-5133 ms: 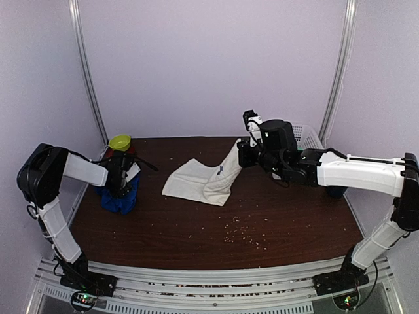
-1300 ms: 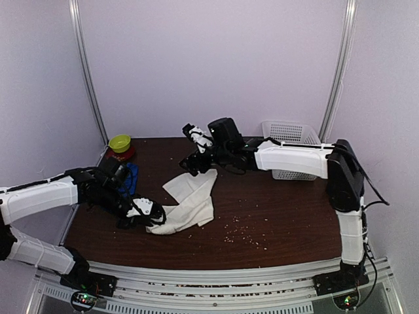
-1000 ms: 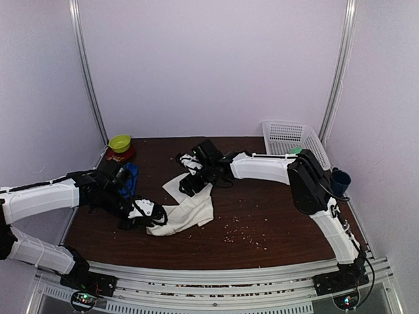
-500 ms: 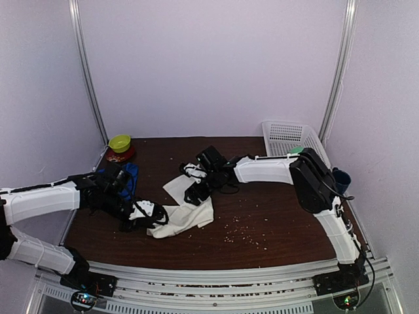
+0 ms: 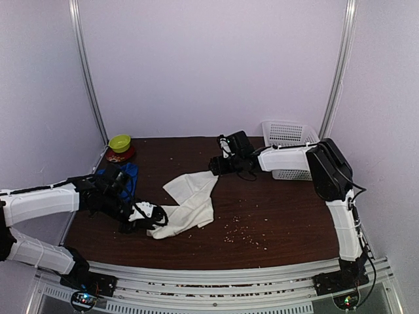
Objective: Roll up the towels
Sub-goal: Adjust the towel at the center of the board.
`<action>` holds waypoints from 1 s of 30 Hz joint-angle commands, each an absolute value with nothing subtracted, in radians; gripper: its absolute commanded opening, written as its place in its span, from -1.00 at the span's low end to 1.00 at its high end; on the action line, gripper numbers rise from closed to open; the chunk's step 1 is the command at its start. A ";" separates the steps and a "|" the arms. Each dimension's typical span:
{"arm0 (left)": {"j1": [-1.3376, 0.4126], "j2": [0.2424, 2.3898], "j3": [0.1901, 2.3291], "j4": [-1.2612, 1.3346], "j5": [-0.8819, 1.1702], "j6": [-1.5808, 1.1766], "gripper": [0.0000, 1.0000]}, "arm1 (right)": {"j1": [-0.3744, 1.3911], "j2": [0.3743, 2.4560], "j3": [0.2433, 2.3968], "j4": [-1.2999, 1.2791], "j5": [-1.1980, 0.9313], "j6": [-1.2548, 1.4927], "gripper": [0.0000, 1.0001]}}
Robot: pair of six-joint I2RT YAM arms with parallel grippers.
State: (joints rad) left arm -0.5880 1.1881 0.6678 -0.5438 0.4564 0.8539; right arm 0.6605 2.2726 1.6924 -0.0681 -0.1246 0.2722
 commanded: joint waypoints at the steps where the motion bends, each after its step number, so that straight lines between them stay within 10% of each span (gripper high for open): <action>1: -0.583 1.169 0.654 -0.498 0.480 0.841 -1.00 | 0.663 2.315 1.727 -0.029 -0.114 0.361 0.58; 16: -0.583 1.143 0.641 -0.482 0.483 0.833 -1.00 | 0.664 2.400 1.762 -0.040 -0.109 0.408 0.42; 30: -0.583 1.134 0.640 -0.474 0.484 0.832 -1.00 | 0.670 2.419 1.717 0.037 -0.194 0.498 -0.19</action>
State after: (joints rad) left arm -0.5880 1.1515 0.6483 -0.5140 0.4660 0.8413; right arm 0.6636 2.3974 1.7325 0.0135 -0.1673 0.4603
